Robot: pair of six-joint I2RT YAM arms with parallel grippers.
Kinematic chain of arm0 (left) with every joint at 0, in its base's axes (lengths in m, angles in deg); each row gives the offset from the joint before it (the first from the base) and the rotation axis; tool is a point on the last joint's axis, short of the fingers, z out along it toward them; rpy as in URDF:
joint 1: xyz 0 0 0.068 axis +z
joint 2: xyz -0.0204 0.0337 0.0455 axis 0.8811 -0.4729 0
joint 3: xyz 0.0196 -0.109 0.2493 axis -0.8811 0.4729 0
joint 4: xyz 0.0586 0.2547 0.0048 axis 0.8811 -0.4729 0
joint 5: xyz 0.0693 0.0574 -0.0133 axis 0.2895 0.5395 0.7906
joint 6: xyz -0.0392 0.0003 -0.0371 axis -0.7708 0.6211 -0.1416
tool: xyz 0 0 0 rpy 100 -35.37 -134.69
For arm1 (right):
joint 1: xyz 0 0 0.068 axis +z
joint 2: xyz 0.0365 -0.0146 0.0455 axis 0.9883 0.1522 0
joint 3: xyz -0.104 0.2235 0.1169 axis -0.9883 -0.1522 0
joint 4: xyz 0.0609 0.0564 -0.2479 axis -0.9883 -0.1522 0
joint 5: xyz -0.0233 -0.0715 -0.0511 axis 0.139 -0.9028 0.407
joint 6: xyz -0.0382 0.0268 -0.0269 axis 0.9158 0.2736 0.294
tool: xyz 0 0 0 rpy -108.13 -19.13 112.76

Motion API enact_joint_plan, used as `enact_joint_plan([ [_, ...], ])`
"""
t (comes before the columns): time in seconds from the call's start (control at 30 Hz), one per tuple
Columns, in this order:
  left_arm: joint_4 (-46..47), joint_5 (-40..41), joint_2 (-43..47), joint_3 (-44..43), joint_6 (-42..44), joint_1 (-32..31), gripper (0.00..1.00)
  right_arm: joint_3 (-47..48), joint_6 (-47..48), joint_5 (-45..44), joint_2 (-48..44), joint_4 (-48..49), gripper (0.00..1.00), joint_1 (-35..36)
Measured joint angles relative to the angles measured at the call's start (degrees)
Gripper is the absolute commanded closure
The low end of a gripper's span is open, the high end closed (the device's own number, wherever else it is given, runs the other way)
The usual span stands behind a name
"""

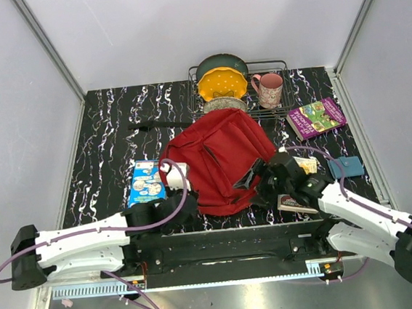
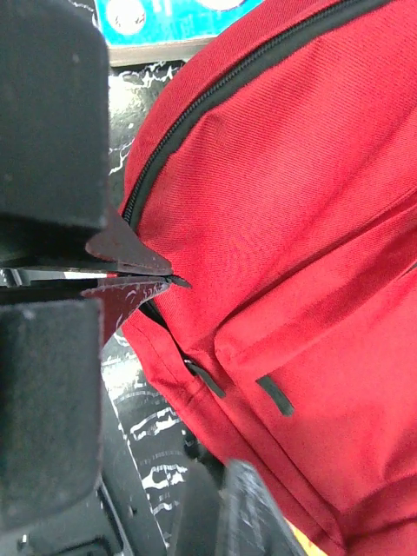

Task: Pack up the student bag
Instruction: Unzip the student bag at the center of the board.

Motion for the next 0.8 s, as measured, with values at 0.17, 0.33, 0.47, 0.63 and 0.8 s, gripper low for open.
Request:
enact_joint_plan([
  [0.17, -5.7, -1.2, 3.1, -3.0, -6.6, 0.1, 1.0, 2.8, -10.2, 3.4, 1.9, 0.6, 0.12, 5.2],
  [0.33, -8.1, -1.0, 3.3, -5.2, -8.8, 0.1, 1.0, 0.4, -18.6, 1.7, 1.7, 11.1, 0.14, 11.5],
  [0.47, -8.5, -0.7, 2.8, -5.1, -8.6, 0.1, 1.0, -5.3, -25.4, -1.0, 12.0, 25.2, 0.09, 17.0],
  [0.63, -8.3, -0.6, 3.0, -4.7, -7.6, 0.1, 1.0, -1.8, -29.3, -5.2, 21.5, 30.1, 0.09, 24.9],
  [0.8, -7.7, -0.6, 5.7, -2.3, -7.5, 0.1, 1.0, -1.9, -35.1, -11.8, 24.7, 40.8, 0.09, 28.3],
])
